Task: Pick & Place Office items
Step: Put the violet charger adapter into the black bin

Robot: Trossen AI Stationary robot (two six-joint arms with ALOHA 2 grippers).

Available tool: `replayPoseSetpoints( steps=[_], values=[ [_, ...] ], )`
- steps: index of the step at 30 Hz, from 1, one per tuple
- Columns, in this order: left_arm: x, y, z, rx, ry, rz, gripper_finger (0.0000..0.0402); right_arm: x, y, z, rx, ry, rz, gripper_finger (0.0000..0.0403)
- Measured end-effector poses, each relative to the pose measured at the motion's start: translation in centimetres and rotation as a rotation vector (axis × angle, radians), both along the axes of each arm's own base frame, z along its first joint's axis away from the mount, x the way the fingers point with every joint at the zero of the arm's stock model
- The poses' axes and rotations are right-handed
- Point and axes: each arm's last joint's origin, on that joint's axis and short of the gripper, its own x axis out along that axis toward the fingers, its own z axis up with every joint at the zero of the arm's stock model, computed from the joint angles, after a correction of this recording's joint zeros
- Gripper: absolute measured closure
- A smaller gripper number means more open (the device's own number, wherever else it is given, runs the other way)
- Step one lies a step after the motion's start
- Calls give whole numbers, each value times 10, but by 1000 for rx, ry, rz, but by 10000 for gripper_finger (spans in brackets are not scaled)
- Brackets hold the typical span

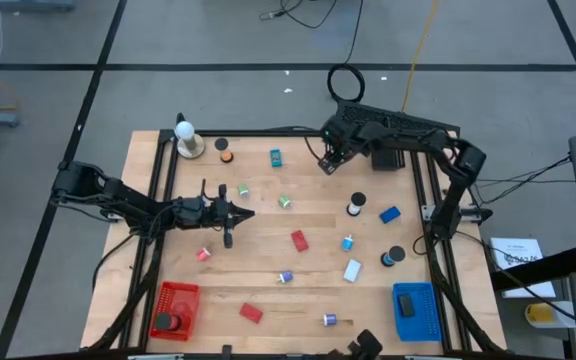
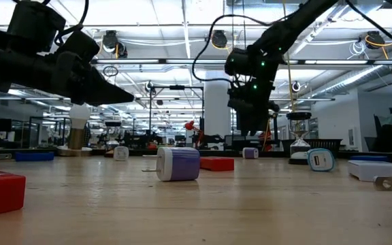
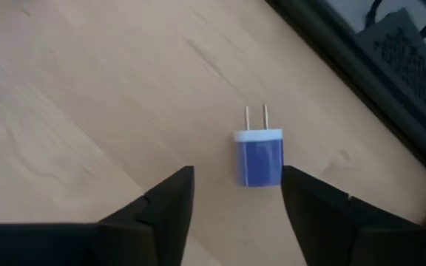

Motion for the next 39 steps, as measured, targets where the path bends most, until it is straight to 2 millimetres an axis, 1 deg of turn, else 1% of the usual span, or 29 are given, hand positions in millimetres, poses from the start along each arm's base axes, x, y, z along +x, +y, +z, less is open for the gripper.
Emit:
replayPoseSetpoints(
  steps=[2,5,10,13,15,18,21,27,31,37,39],
  values=[
    [0,0,0,0,2,0,371,-4,-6,-3,10,12,-20,186],
    [0,0,0,1,2,0,371,-7,-10,-1,0,6,-25,169],
    [0,0,0,1,2,0,371,-6,-13,-1,9,-24,22,161],
    [0,0,0,1,2,0,371,-2,-18,-11,6,-31,26,162],
    [0,0,0,1,2,0,371,-4,-21,-18,18,-10,22,165],
    [0,0,0,1,3,0,371,-1,-26,-27,8,-3,40,172],
    [0,0,-1,3,12,0,371,-3,-28,-37,32,35,47,181],
    [0,0,-1,16,18,-2,371,0,-31,-50,48,47,42,196],
    [0,0,-1,13,18,-1,371,0,-32,-52,49,53,39,214],
    [0,0,-2,12,19,-1,371,-1,-32,-50,47,41,24,272],
    [0,0,-2,11,19,-1,371,-1,-32,-49,47,39,16,278]
  ],
)
